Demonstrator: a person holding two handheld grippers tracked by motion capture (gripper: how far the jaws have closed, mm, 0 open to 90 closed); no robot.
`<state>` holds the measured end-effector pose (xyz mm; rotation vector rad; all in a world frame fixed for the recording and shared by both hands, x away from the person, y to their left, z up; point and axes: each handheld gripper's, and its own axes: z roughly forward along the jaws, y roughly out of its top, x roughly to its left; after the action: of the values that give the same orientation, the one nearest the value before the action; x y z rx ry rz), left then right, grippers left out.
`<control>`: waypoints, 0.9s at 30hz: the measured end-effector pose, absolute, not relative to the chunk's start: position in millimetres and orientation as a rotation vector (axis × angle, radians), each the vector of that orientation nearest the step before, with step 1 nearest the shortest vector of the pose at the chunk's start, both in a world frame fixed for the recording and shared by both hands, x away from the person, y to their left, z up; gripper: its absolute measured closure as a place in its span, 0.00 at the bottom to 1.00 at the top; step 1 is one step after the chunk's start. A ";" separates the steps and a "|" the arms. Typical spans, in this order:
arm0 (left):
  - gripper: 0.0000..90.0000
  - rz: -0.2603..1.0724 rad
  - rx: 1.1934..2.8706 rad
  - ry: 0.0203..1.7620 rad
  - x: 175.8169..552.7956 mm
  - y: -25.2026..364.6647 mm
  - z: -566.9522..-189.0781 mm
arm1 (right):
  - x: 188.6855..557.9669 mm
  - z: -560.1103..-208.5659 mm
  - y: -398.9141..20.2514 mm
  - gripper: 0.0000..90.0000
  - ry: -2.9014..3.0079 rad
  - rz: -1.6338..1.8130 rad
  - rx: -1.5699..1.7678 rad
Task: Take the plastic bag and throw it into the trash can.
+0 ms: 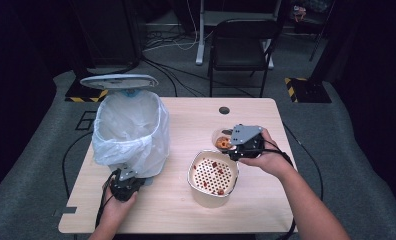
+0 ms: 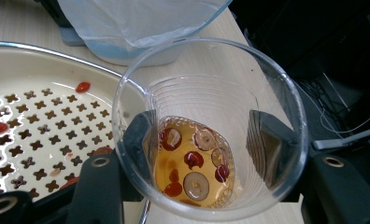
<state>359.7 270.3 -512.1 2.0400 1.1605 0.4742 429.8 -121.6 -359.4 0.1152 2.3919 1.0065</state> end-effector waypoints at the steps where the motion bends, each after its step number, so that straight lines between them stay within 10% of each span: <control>1: 1.00 0.472 2.038 1.161 359.6 270.2 -512.2 | 429.1 -359.1 -120.7 0.48 2.390 0.999 0.101; 27: 1.00 0.474 2.033 1.179 359.1 269.6 -512.6 | 401.6 -354.9 -106.7 0.48 2.301 0.826 -0.091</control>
<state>359.1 269.6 -512.6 2.0332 1.1790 0.4736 401.6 -106.7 -354.9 -0.0911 2.3006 0.8261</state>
